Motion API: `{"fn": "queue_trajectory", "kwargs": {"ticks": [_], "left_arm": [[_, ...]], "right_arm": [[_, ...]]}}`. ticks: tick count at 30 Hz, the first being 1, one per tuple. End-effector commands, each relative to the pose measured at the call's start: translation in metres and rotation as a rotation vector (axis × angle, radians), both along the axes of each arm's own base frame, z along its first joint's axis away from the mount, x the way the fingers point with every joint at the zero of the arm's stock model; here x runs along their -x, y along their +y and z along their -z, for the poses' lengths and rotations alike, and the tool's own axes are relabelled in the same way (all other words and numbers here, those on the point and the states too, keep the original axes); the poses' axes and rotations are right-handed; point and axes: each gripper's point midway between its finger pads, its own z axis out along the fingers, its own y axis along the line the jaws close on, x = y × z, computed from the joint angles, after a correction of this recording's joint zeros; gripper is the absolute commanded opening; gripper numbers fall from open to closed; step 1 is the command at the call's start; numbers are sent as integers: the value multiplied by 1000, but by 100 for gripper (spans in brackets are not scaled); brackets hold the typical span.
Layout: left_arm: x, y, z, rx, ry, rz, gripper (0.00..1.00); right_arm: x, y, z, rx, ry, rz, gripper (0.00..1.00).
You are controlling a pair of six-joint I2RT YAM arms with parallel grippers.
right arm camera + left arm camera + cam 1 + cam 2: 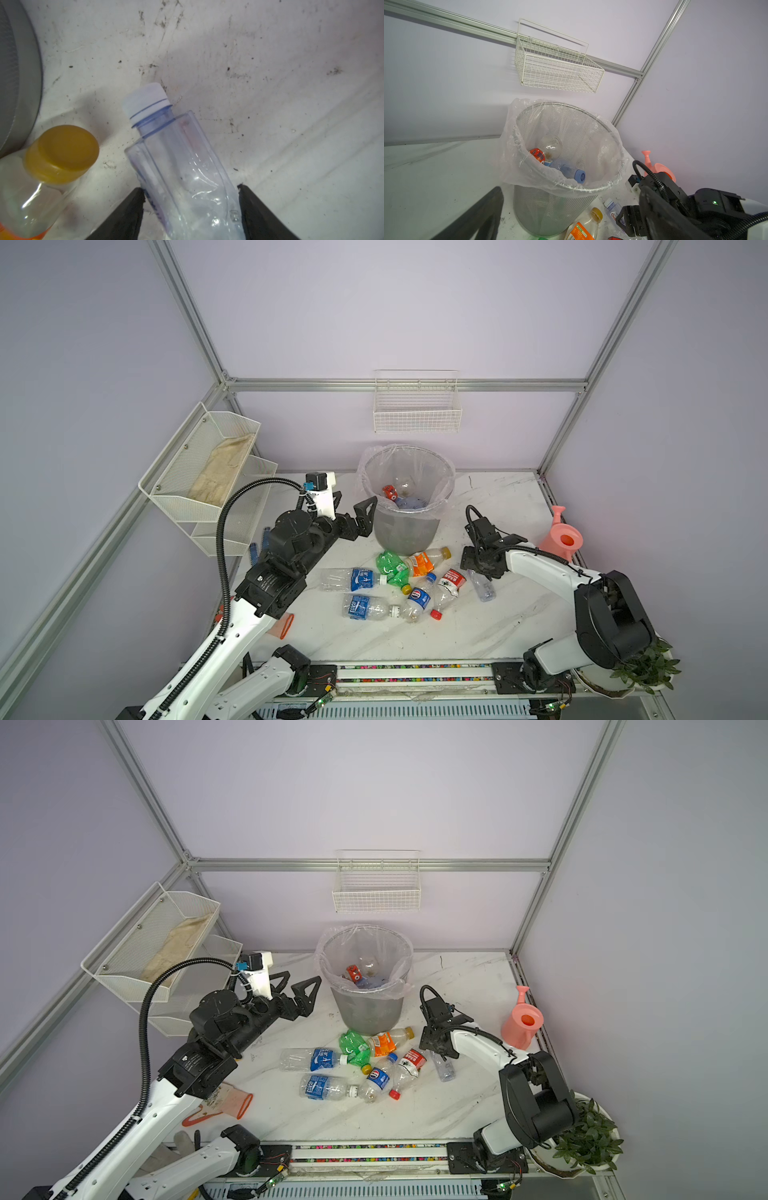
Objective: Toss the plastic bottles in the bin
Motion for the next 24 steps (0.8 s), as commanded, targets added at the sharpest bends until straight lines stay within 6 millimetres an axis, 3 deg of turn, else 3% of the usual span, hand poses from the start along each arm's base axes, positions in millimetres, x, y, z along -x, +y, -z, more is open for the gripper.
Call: {"fn": "queue_trajectory", "kwargs": {"ticks": [1,5,14,22,24], "left_arm": [[2,3,3,17,-12,-12,100],[5,7,4,14,-12,-23,100],[13,17,4,10,-24,-49,100],[11,16,7,0,-27,-47,100],[11,15,5,3,-30,-43,100]], "right_arm": [[-7,-4,7,35,-1,9,72],[-7,-9,16,73,18,5,68],[-11,-12,13,92,9,22,41],[-15,-13,-5,86,-33,31,15],[-18,-13,-14,91,-46,31,15]]}}
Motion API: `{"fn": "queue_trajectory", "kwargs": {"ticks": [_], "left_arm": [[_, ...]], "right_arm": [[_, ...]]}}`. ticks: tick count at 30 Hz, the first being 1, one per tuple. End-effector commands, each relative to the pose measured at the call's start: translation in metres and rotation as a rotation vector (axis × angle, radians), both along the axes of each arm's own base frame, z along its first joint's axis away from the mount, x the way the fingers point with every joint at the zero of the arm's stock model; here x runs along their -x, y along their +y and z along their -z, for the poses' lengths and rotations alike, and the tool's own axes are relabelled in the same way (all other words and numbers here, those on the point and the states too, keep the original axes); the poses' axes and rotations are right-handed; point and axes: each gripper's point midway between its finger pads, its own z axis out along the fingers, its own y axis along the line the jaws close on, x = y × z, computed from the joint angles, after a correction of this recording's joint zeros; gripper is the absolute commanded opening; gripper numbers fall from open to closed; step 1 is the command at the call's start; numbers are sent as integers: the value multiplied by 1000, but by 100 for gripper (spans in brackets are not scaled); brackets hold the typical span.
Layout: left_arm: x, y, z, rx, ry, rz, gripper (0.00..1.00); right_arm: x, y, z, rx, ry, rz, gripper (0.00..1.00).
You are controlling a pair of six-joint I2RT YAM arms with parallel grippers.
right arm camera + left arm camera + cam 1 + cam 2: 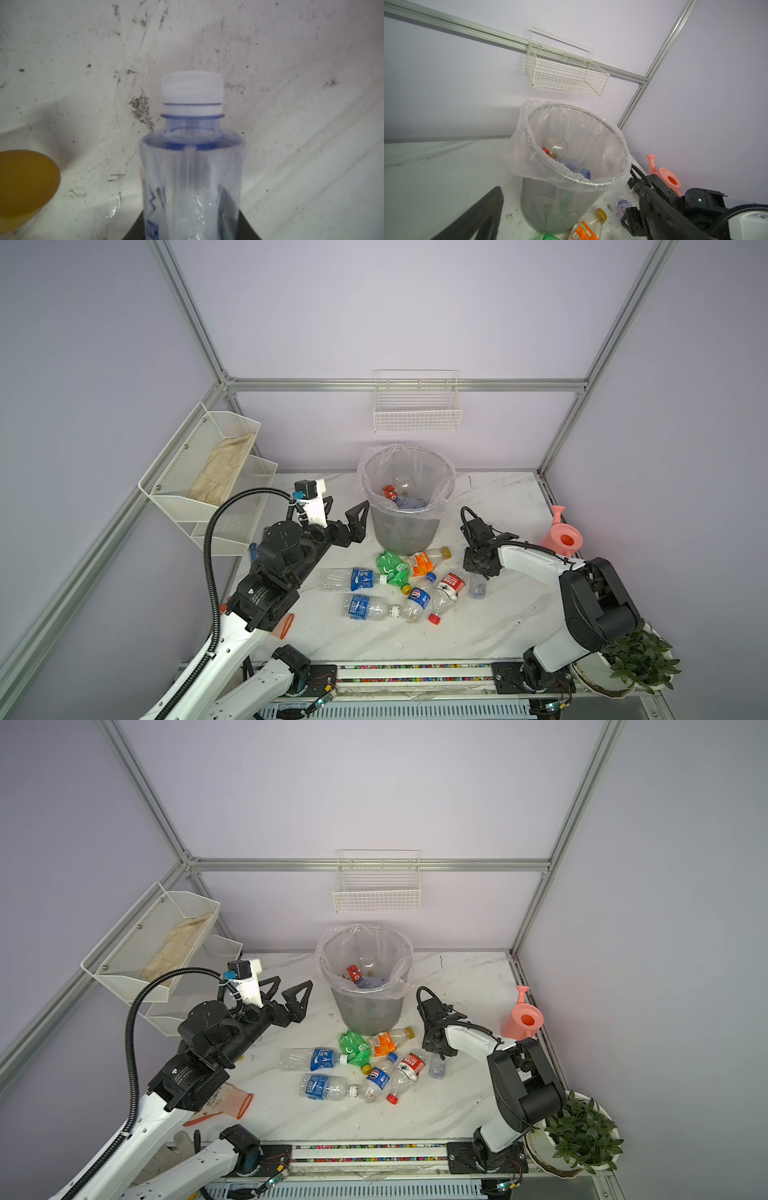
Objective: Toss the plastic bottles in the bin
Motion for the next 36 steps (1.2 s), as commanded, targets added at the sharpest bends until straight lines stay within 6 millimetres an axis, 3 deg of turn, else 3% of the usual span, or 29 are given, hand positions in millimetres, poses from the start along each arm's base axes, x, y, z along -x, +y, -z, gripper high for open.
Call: {"fn": "queue_trajectory", "kwargs": {"ticks": [1,9,16,25,29,36], "left_arm": [[-3,-2,2,-3,-13,1,100],[-3,-2,-1,2,-23,2,100],[-1,-2,-5,6,-32,5,100],[1,-1,-9,7,-42,8,100],[2,0,-8,10,-43,6,100],[3,-1,-9,15,-43,14,100]], "right_arm": [[-10,-5,-28,18,-59,27,14],[-26,-11,-84,45,-178,30,1],[-36,0,-137,-37,-305,2,0],[-37,-1,-230,-74,-512,-49,0],[-32,-4,-283,-115,-666,-65,0],[-16,9,-361,-284,-913,-134,0]]}}
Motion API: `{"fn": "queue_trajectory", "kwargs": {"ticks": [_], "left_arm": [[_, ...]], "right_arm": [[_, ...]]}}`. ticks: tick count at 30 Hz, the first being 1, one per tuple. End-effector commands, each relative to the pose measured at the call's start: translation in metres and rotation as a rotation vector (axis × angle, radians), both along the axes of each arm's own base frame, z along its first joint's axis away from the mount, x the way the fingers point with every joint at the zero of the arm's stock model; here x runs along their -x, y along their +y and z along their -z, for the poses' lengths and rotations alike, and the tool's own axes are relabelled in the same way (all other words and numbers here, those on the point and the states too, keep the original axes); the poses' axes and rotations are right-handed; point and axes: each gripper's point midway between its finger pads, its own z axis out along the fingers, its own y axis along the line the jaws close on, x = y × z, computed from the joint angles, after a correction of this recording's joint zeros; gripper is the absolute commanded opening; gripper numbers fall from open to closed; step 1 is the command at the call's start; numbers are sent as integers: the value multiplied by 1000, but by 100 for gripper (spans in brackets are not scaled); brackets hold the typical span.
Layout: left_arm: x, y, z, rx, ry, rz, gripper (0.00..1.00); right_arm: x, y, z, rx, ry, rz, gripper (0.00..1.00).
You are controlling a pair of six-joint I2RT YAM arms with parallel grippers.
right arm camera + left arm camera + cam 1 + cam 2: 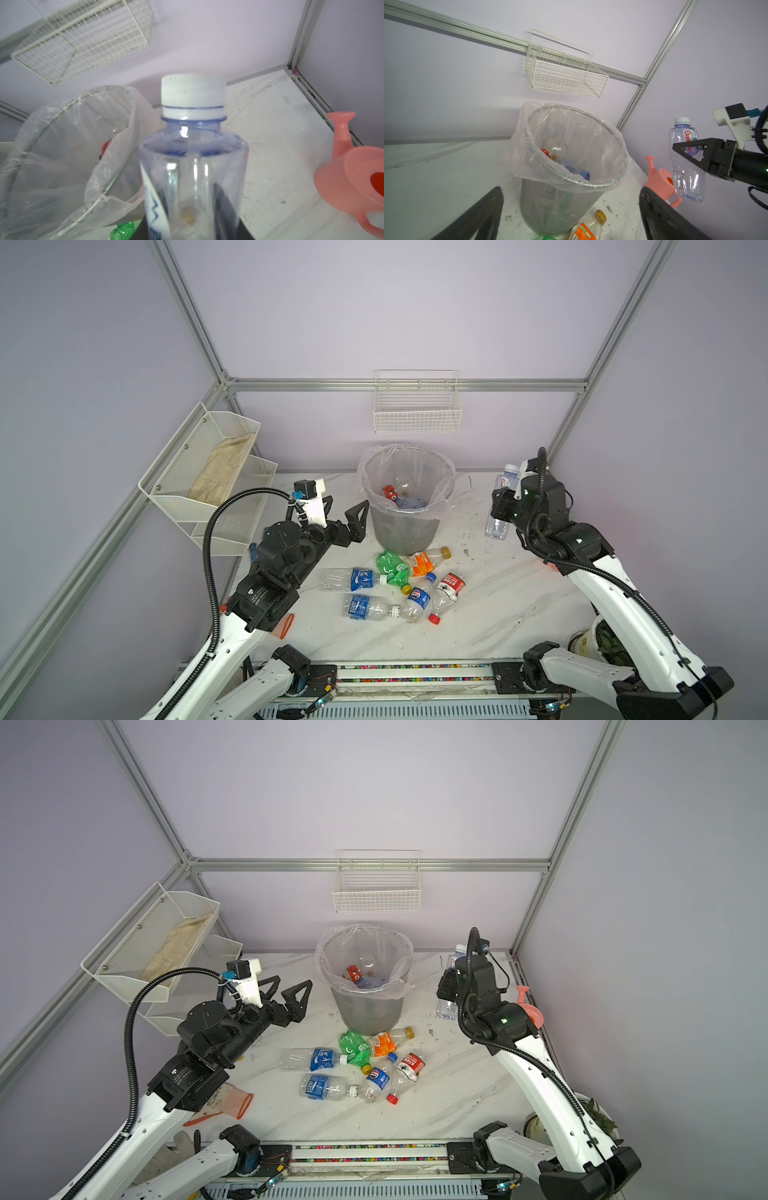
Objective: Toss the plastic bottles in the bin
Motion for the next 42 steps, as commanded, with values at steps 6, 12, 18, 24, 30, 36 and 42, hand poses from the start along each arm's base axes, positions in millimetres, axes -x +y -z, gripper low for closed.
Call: {"fn": "queue_trajectory", "kwargs": {"ticks": [6,12,18,24,30,36,42], "left_arm": [[2,-2,-8,14,-37,13,100],[-4,-8,-14,17,-50,24,100],[-13,-17,-21,26,-67,43,100],[-24,-22,-23,85,-91,38,100],[-42,-37,-36,103,-119,62,100],[-56,-52,-46,100,-139,95,100],[-51,-47,-45,108,-149,82,100]], "right_arm": [[18,13,-106,-112,-326,-129,0],[22,22,-153,-124,-401,-191,0],[27,28,-186,-151,-456,-234,0],[24,42,-211,-164,-467,-302,0],[16,55,-232,-177,-459,-351,0],[6,67,-242,-210,-445,-385,0],[2,74,-242,-233,-441,-409,0]]}}
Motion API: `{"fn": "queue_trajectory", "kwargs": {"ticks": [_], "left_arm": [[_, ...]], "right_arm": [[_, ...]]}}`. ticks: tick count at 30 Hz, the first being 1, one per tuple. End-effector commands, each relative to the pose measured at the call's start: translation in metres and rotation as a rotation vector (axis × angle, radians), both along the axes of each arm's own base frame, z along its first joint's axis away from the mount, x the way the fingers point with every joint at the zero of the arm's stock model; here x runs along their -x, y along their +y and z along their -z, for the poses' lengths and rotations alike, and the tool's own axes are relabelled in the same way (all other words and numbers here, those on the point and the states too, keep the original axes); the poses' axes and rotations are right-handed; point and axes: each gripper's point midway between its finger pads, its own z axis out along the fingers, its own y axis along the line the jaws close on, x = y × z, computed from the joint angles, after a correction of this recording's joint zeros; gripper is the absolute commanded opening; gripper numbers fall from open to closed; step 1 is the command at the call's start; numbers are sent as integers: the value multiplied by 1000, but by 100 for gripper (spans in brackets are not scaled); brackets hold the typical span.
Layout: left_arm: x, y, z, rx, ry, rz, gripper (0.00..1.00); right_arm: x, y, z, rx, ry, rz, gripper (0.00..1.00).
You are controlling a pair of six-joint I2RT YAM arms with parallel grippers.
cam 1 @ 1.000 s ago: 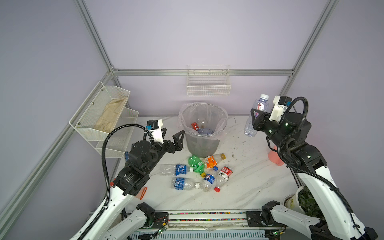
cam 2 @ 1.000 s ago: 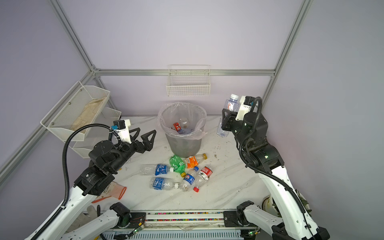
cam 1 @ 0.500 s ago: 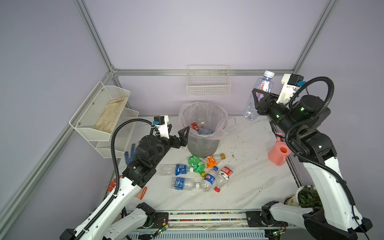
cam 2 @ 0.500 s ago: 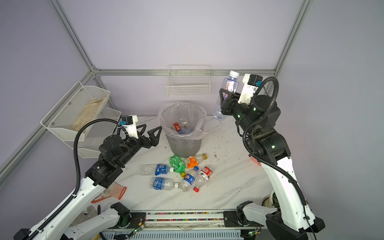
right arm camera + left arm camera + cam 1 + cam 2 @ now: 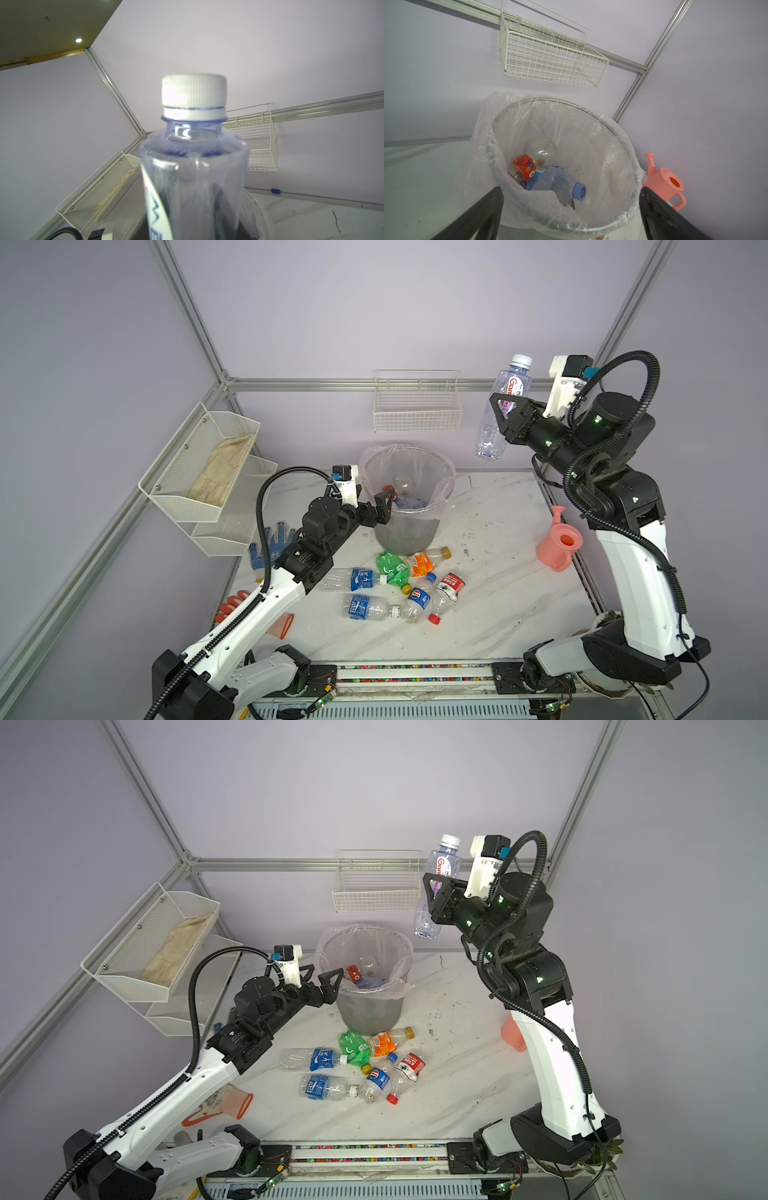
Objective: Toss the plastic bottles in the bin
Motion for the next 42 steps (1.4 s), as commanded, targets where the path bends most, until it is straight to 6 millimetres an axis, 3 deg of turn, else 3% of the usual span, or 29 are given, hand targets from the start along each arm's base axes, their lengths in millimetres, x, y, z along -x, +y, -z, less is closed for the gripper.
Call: {"fn": "queue_trajectory", "kwargs": {"ticks": [1,5,13,26,33,34,42], "left_arm": [[19,10,-74,98,-171,2,100],[35,18,-77,77,-172,8,100],[59,39,-52,-5,-84,-23,100],[86,53,-32,-4,-6,-13,100],[92,58,-28,16,7,-23,100],[92,58,-28,18,12,-21,100],[99,62,-30,31,7,-22,100]], "right_arm": [[8,1,-9,-20,-14,-28,0],[14,-1,-20,-28,-60,-33,0],[18,0,-37,-35,-131,-43,0],[16,6,-31,-58,-177,-71,0],[8,13,-18,-47,-159,-89,0],[19,7,-26,-55,-184,-86,0],[36,-2,-34,-60,-212,-73,0]]}}
